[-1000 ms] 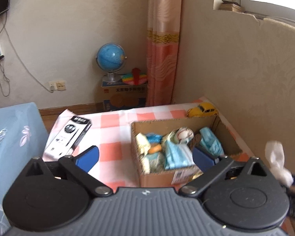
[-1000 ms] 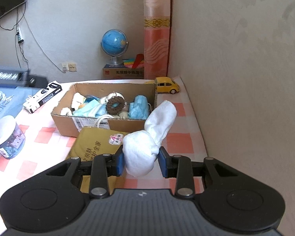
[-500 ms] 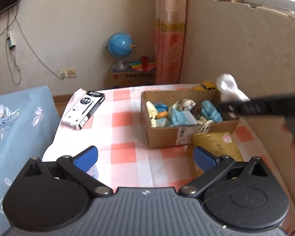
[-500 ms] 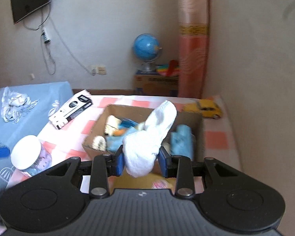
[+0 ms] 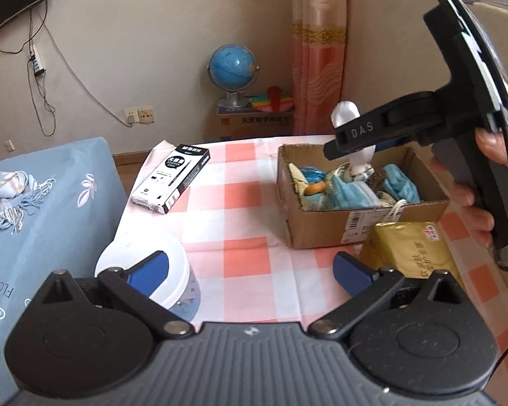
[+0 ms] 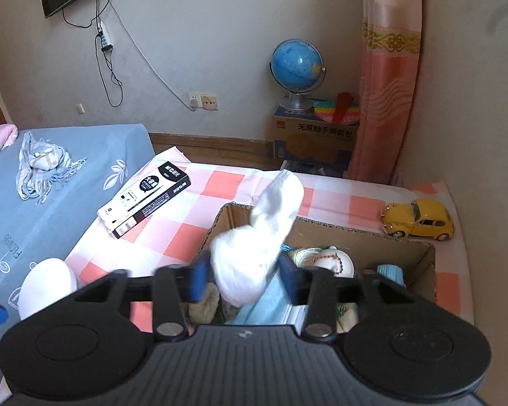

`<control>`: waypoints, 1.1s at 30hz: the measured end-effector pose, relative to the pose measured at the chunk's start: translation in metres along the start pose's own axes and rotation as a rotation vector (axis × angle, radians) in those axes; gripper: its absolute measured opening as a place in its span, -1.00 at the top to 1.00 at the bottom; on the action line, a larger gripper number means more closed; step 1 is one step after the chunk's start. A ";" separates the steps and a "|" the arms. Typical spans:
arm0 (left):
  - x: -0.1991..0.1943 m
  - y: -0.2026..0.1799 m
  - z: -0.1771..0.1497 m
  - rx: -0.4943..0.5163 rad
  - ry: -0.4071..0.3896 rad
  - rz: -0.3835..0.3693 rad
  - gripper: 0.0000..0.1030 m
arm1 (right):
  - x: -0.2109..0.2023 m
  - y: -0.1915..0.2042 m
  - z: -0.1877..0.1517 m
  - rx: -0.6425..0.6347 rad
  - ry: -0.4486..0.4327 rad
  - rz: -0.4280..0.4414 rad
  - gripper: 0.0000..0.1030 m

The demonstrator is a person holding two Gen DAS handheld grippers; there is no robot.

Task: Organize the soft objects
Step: 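Drop the bunny into the box and open right tool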

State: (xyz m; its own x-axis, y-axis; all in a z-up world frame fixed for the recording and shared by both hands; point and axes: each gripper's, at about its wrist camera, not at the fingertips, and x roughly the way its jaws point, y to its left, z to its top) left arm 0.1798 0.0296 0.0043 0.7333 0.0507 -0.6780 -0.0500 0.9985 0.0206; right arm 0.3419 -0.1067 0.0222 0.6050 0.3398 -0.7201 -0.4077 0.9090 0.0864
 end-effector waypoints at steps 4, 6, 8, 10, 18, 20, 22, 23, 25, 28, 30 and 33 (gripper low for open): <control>0.003 0.002 0.000 -0.008 0.009 -0.001 -0.99 | 0.004 -0.004 -0.002 0.019 -0.015 -0.003 -0.75; 0.004 0.002 0.001 -0.013 0.014 0.001 -0.99 | -0.001 -0.008 -0.004 0.034 -0.023 -0.009 -0.86; 0.003 0.003 0.001 -0.016 0.018 -0.001 -0.99 | -0.008 -0.010 -0.007 0.050 -0.024 -0.027 -0.96; 0.000 0.003 0.002 -0.023 0.015 0.001 -0.99 | -0.018 -0.012 -0.012 0.062 -0.024 -0.059 -0.99; -0.017 -0.004 0.002 -0.012 0.030 0.027 -0.99 | -0.074 0.001 -0.053 0.069 0.022 -0.241 -1.00; -0.024 -0.007 0.000 -0.008 0.040 0.037 -0.99 | -0.090 0.007 -0.068 0.071 0.027 -0.282 -1.00; -0.031 -0.009 -0.003 0.001 0.042 0.036 -0.99 | -0.106 0.013 -0.084 0.078 0.026 -0.322 -1.00; -0.036 -0.010 -0.005 0.005 0.041 0.033 -0.99 | -0.114 0.016 -0.091 0.080 0.032 -0.337 -1.00; -0.045 -0.012 -0.008 0.008 0.036 0.033 -0.99 | -0.126 0.019 -0.105 0.096 0.036 -0.377 -1.00; -0.058 -0.017 -0.012 0.019 0.033 0.036 -0.99 | -0.143 0.020 -0.121 0.139 0.041 -0.397 -1.00; -0.067 -0.018 -0.015 0.018 0.034 0.033 -0.99 | -0.154 0.022 -0.130 0.165 0.042 -0.388 -1.00; -0.079 -0.019 -0.018 0.010 0.034 0.024 -0.99 | -0.167 0.027 -0.139 0.179 0.030 -0.380 -1.00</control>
State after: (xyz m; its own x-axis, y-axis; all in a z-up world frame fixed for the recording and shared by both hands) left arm 0.1107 0.0061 0.0440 0.7083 0.0743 -0.7019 -0.0602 0.9972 0.0448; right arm 0.1347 -0.1720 0.0492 0.6683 -0.0329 -0.7432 -0.0321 0.9968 -0.0730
